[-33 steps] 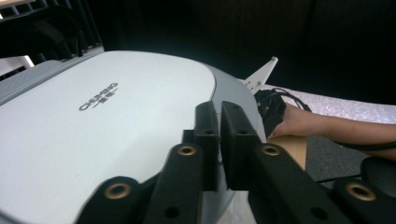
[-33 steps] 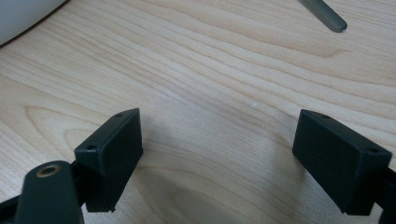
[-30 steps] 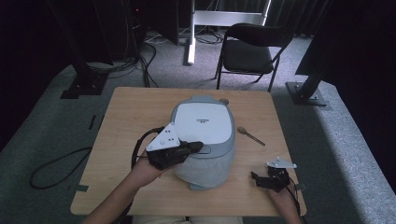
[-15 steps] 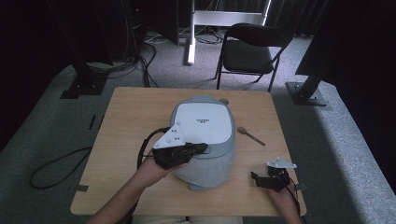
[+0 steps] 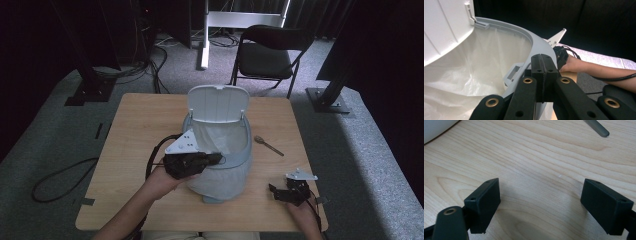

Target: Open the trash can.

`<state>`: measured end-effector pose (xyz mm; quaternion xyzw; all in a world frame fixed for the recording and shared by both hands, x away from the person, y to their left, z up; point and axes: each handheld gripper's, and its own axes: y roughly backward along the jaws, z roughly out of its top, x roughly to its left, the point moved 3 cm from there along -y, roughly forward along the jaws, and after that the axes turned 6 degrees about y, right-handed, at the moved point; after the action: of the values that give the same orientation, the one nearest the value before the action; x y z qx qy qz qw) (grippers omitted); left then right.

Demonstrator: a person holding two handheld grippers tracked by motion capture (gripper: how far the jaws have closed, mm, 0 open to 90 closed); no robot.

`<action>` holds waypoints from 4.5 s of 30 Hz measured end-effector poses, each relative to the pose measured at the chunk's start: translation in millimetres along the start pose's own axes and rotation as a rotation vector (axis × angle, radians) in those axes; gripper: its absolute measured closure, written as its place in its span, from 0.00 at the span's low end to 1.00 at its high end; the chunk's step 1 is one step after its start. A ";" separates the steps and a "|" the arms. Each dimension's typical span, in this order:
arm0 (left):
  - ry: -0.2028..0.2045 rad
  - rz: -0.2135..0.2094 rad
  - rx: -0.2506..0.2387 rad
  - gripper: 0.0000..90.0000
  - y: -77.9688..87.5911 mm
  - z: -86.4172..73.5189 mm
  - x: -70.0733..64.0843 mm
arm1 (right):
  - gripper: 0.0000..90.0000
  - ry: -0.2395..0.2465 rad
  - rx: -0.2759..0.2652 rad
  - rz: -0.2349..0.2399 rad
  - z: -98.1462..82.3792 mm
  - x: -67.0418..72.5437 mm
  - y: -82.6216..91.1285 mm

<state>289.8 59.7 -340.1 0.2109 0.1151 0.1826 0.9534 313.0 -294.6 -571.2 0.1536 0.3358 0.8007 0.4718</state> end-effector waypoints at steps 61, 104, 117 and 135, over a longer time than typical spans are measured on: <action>0.184 0.363 -0.128 0.00 43.3 -15.5 54.7 | 0.17 -0.003 0.001 -0.002 0.0 -0.2 0.0; 0.330 0.598 -0.070 0.02 75.6 -113.6 116.8 | 0.15 0.002 0.009 -0.032 -3.8 -9.3 5.4; 0.377 0.662 -0.017 0.02 75.8 -153.2 135.8 | 0.14 -0.061 -0.048 -0.088 12.8 -27.5 7.1; 0.459 0.761 0.073 0.02 79.4 -211.3 157.0 | 0.13 -0.094 -0.093 -0.057 44.5 -39.5 -11.4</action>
<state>345.7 265.1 -514.1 0.2259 0.2441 0.5583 0.7601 365.6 -307.3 -543.8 0.1595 0.2799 0.7935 0.5164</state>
